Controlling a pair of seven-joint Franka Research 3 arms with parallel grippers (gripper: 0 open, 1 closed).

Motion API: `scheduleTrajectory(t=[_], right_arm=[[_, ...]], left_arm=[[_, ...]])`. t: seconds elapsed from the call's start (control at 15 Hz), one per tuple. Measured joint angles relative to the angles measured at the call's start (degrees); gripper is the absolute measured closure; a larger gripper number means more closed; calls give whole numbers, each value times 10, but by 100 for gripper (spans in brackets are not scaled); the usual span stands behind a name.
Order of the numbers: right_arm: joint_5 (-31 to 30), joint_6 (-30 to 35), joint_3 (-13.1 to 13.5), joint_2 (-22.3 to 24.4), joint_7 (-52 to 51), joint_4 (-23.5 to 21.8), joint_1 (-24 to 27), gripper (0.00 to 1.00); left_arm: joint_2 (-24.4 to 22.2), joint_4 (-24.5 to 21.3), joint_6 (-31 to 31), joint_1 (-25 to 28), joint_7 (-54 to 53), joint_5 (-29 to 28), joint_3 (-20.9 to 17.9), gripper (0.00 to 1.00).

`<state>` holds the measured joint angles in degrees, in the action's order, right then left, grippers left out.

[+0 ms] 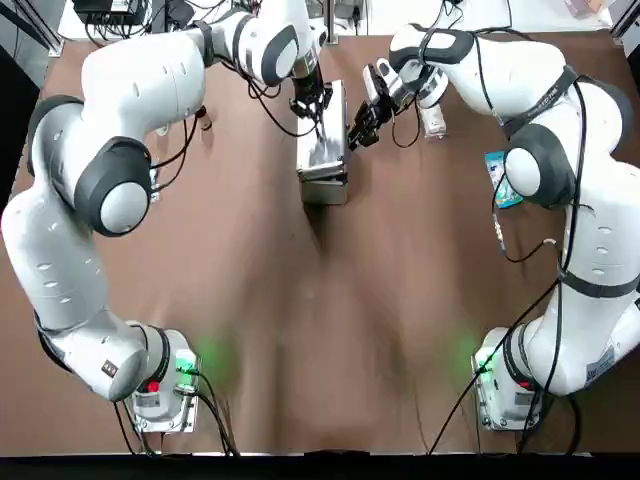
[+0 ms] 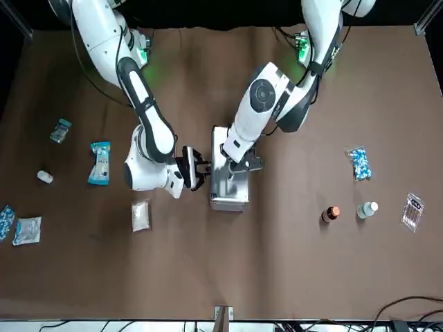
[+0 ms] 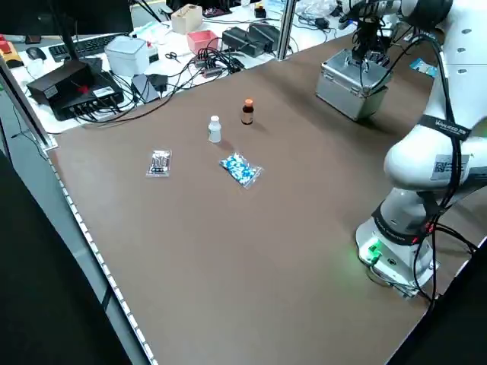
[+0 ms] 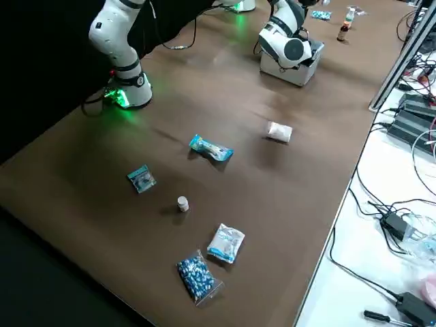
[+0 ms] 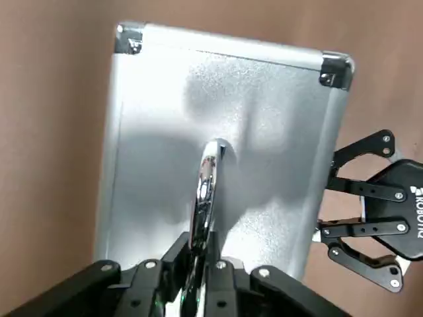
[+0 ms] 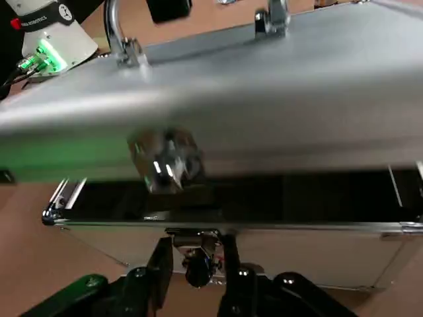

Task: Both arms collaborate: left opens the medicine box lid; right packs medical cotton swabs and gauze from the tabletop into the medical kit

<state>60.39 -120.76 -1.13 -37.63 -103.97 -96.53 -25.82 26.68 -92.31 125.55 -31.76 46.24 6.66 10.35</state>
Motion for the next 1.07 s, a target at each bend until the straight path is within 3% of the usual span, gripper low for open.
scheduleTrajectory(t=[0.4, 1.07], right_arm=[[0, -3, 1, 0, 0, 0, -1, 68], [0, -3, 2, 1, 0, 0, -2, 68]], left_arm=[[-33, 4, -80, 25, -1, -15, -4, 86], [-37, 2, -112, 45, 3, -16, -3, 91]])
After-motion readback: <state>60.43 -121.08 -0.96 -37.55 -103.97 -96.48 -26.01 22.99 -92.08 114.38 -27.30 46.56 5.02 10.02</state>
